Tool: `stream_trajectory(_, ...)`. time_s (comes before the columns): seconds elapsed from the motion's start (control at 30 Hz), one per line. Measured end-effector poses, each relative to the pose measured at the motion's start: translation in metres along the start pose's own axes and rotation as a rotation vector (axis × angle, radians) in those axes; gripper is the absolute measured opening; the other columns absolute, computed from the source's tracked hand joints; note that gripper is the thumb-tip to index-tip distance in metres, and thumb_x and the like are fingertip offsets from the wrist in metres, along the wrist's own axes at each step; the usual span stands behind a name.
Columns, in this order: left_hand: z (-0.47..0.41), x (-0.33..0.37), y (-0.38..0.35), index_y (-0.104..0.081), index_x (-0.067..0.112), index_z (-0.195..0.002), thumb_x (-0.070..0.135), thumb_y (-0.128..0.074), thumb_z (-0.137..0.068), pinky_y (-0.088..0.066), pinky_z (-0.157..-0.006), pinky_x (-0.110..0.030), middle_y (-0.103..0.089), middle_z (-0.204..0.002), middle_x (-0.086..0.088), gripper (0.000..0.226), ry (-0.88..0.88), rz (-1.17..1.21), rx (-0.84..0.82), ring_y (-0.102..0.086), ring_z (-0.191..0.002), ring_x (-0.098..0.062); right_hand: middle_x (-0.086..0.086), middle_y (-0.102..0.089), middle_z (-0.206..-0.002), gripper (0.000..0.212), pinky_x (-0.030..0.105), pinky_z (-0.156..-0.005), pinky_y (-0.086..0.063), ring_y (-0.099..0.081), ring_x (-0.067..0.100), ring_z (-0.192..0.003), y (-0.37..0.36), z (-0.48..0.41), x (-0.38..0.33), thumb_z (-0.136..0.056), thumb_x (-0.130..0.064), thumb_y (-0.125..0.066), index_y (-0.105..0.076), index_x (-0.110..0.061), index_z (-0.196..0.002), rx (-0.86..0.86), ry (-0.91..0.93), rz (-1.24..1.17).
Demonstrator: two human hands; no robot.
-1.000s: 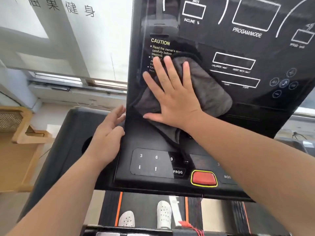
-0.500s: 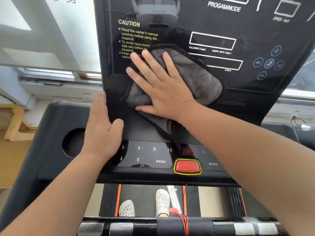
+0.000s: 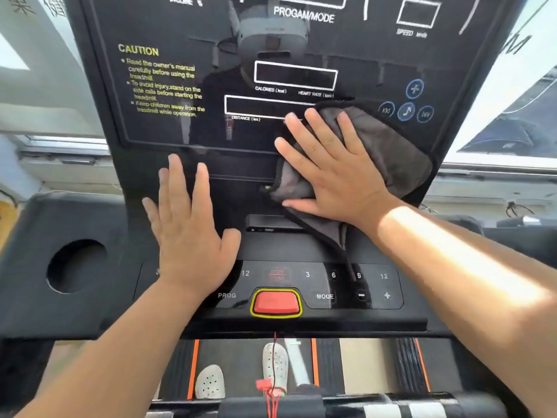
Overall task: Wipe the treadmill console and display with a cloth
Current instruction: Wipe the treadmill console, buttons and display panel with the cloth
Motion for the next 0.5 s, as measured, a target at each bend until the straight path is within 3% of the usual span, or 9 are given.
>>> stream_trajectory(0.27,0.02,-0.002,-0.022,-0.02,0.01,-0.156,0.026,-0.052,-0.071,-0.006,-0.119,-0.064,0.001,-0.168,-0.014,0.092,0.092,-0.029,-0.065,-0.005,-0.153,-0.039,0.016,-0.018,-0.167,0.092,0.062,-0.124,-0.001,-0.02,0.042,-0.154,-0.011,0.057,0.037,-0.091,-0.074,-0.055,-0.036,-0.014,-0.158,0.034,-0.159,0.007)
stream_trajectory(0.5,0.024,0.002,-0.026,-0.021,0.01,-0.157,0.029,-0.05,-0.072,-0.009,-0.118,-0.064,0.001,-0.168,-0.012,0.092,0.086,-0.068,-0.091,-0.007,-0.152,-0.039,0.016,-0.011,-0.172,0.101,0.063,-0.122,0.006,-0.009,0.038,-0.159,0.014,-0.031,-0.025,-0.088,-0.076,-0.047,-0.015,-0.019,-0.165,-0.033,-0.05,-0.068)
Point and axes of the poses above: each hand's wrist, its own z-axis away from the middle knuckle, its own y-axis out of the back of the hand, x = y × z, the point moved 2 cm from there along -z, towards the middle knuckle
